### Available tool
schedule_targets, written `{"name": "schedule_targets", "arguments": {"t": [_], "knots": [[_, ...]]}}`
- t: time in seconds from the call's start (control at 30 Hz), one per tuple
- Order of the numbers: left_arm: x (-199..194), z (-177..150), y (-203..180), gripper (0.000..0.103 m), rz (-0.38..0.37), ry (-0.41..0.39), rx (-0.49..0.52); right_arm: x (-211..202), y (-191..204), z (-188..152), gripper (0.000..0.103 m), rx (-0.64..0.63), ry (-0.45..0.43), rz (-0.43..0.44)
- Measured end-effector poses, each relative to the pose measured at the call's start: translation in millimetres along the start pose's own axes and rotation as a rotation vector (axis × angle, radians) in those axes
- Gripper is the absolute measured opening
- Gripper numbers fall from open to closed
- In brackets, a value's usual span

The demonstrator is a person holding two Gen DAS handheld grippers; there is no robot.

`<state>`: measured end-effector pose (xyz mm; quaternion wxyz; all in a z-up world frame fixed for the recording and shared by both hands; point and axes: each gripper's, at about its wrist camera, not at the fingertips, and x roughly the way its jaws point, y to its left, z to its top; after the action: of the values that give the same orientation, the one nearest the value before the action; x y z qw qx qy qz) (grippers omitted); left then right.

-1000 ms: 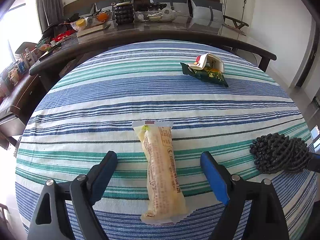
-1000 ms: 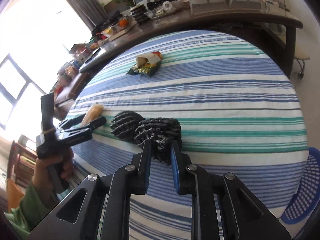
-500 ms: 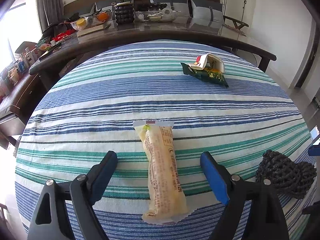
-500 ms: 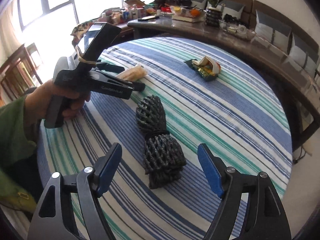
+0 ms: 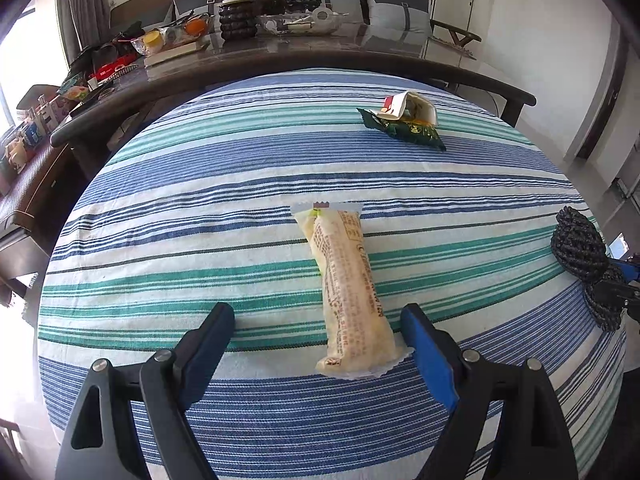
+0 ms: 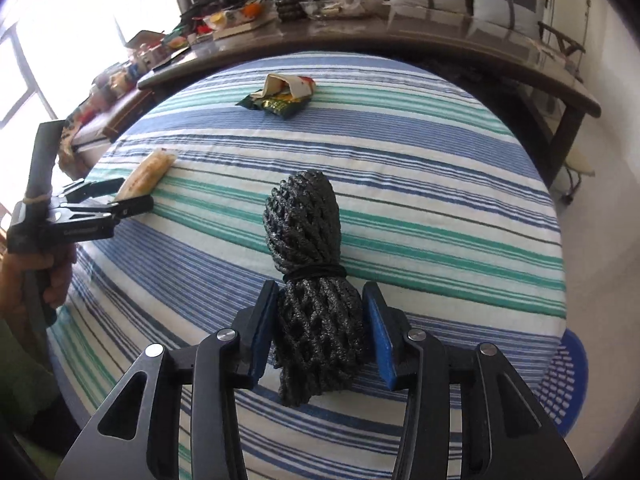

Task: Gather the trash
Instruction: 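Grasp the black mesh bundle with the right tool while the left tool grasps the bread packet, then carry the bread packet and black bundle to the blue wastebasket and open both tools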

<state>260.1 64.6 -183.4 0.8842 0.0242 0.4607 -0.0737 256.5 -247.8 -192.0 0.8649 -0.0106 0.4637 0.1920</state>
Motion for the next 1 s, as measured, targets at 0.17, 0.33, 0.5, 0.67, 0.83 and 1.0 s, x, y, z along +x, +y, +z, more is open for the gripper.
{"name": "schedule_targets", "arguments": {"t": [0.17, 0.33, 0.5, 0.67, 0.83, 1.0], "knots": [[-4, 5, -5, 0.087, -0.053, -0.038, 0.005, -6, 12, 6, 0.066, -0.093, -0.010, 0.014], [0, 13, -19, 0.086, -0.039, -0.050, 0.046, 3, 28, 11, 0.067, -0.228, 0.012, -0.022], [8, 13, -20, 0.043, -0.037, -0.026, 0.044, 12, 26, 14, 0.032, -0.243, 0.040, -0.061], [4, 13, -16, 0.022, -0.089, -0.033, 0.014, -5, 15, 14, 0.032, -0.167, -0.001, -0.047], [-9, 11, -32, 0.020, -0.178, -0.059, 0.041, -15, 6, 9, 0.032, -0.124, -0.012, -0.028], [-6, 5, -56, 0.020, -0.220, -0.032, 0.089, 1, 8, -3, 0.035, -0.193, 0.059, -0.108]]}}
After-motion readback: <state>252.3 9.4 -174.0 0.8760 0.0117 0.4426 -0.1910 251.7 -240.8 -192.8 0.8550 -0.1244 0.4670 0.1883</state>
